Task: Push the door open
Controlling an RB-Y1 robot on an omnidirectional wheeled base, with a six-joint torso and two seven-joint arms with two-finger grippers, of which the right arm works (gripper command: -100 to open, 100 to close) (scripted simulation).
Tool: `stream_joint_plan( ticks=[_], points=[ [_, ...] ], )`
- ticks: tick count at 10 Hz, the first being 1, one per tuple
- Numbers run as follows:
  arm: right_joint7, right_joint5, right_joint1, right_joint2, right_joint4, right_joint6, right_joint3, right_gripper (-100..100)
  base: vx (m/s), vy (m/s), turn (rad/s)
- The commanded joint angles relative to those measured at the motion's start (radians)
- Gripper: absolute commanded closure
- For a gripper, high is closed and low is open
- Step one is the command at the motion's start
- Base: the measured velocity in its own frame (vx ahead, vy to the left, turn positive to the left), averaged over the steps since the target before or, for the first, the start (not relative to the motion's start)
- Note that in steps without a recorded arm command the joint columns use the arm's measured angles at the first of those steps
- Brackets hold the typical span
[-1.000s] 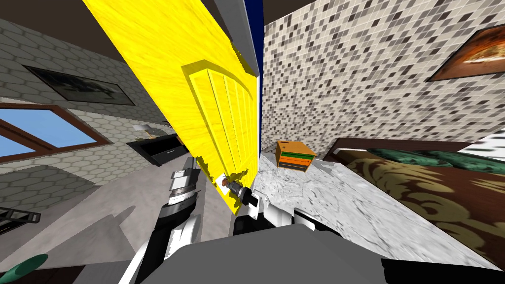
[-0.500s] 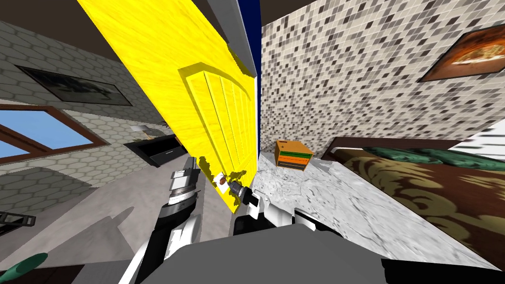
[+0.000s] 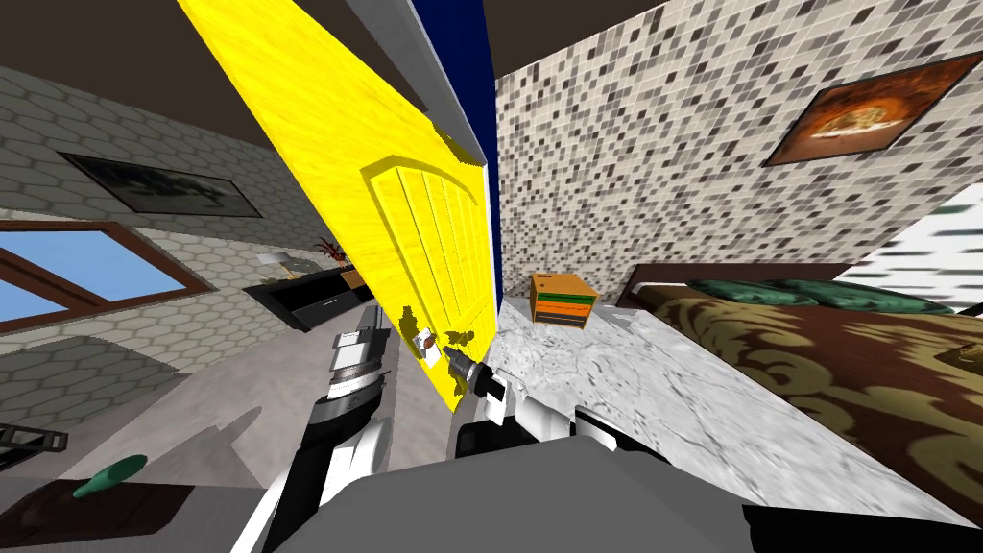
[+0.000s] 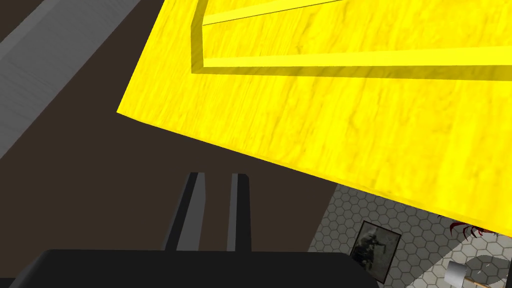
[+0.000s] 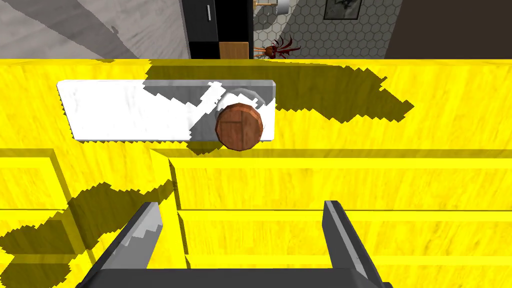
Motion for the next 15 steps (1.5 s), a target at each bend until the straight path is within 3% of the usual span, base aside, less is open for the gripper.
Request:
stream_joint_plan(
  ticks=[1, 4, 7, 8, 9, 14, 15],
  points=[
    [0.002, 0.0, -0.003, -0.005, 0.004, -0.001, -0.005, -100, 0.089, 0.167, 0.021],
    [0.008, 0.002, -0.004, 0.002, 0.014, -0.002, -0.015, -100, 0.117, 0.168, 0.022],
    [0.015, 0.003, -0.006, 0.03, 0.025, -0.005, -0.025, -100, 0.114, 0.163, 0.028],
    [0.014, 0.003, -0.003, 0.021, 0.019, -0.004, -0.023, -100, 0.049, 0.073, -0.003],
    [0.014, 0.003, -0.003, 0.021, 0.019, -0.004, -0.023, 100, -0.007, -0.009, -0.003],
    [0.014, 0.003, -0.003, 0.021, 0.019, -0.004, -0.023, 100, -0.008, -0.015, 0.001],
    [0.033, -0.003, 0.006, 0.008, 0.017, 0.0, -0.053, 100, 0.053, 0.056, 0.078]
  ],
)
